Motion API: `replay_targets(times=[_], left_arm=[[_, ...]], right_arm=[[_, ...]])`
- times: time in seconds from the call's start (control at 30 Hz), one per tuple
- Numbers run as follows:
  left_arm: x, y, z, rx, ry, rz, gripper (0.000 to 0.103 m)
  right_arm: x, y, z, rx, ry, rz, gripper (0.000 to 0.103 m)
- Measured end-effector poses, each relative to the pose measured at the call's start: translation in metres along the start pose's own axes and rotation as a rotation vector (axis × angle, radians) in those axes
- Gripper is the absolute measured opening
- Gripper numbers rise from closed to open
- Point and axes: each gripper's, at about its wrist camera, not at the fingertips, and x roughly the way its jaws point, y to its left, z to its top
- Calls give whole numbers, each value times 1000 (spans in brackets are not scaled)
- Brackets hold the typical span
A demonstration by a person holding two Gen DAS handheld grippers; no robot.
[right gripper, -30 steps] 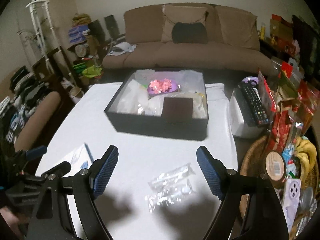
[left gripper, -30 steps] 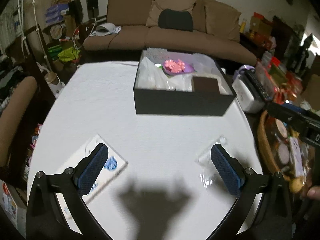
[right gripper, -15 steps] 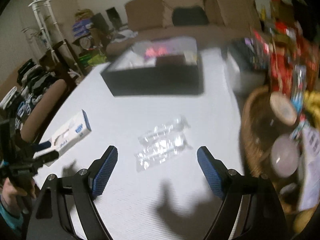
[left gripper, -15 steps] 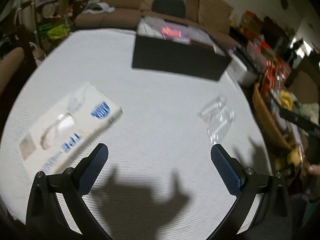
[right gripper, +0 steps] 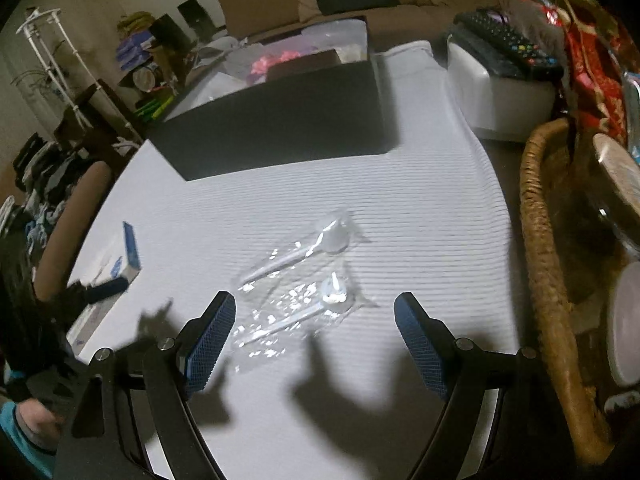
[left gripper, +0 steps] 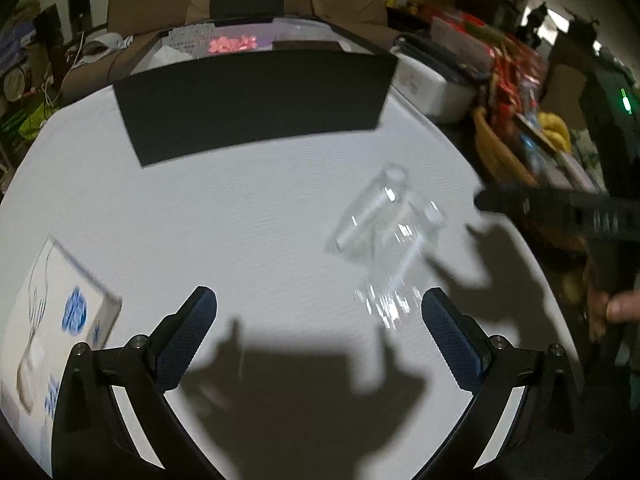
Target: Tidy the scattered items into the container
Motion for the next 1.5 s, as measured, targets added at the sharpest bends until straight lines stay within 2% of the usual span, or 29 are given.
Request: replay_targets(times=[0.07, 0.23, 0.37, 0.5, 0.57, 0.6, 0.63, 0.67, 0.7, 0.77, 0.8, 0.83, 0.87, 1.0, 1.13, 1.23, 1.5], left_arm=[[13, 2, 11, 20, -12, 1, 103], [42, -6, 20, 90, 4, -104, 103], [69, -18, 22, 173, 51, -72, 102], [89, -23, 26, 195, 73, -46, 101], [97, -27, 26, 210, 81, -54, 101], [101, -30, 26, 212, 88, -53, 97], [105, -32, 26, 216, 94, -43, 88], [107, -35, 25, 224, 92, -29, 88], [108, -37, 25, 233, 89, -31, 87], [109, -39, 28, 235, 82, -43, 78], [108, -38, 29, 229, 76, -42, 63], [107, -36, 31, 215, 68, -34, 41], [106, -33, 33, 195, 66, -31, 33], [103, -9, 36, 71, 83, -108, 21], [100, 10, 35, -20, 96, -156, 17], [91, 18, 34, -57, 97, -150, 17], [26, 37, 42, -146, 18, -155, 17]], right_arm=[[11, -5, 0, 6, 11, -5, 85], [33, -11, -1, 12, 35, 6, 84], [46, -7, -3, -26, 53, -4, 82], [57, -5, -5, -82, 55, -67, 79], [65, -11, -3, -71, 65, -66, 72], [64, -11, -3, -80, 44, -74, 63], [66, -10, -2, -83, 50, -67, 49], [67, -7, -1, -91, 55, -75, 48], [67, -6, 0, -100, 58, -71, 41], [66, -4, -1, -109, 56, -59, 33], [66, -4, -2, -110, 56, -58, 32], [66, -5, -1, -103, 58, -54, 30], [66, -6, 0, -95, 59, -50, 30], [54, -12, 7, -56, 21, -30, 27], [44, -21, 13, 3, -8, 9, 27], [35, -24, 20, 41, -33, 44, 27], [6, -16, 32, 12, -98, 63, 27]])
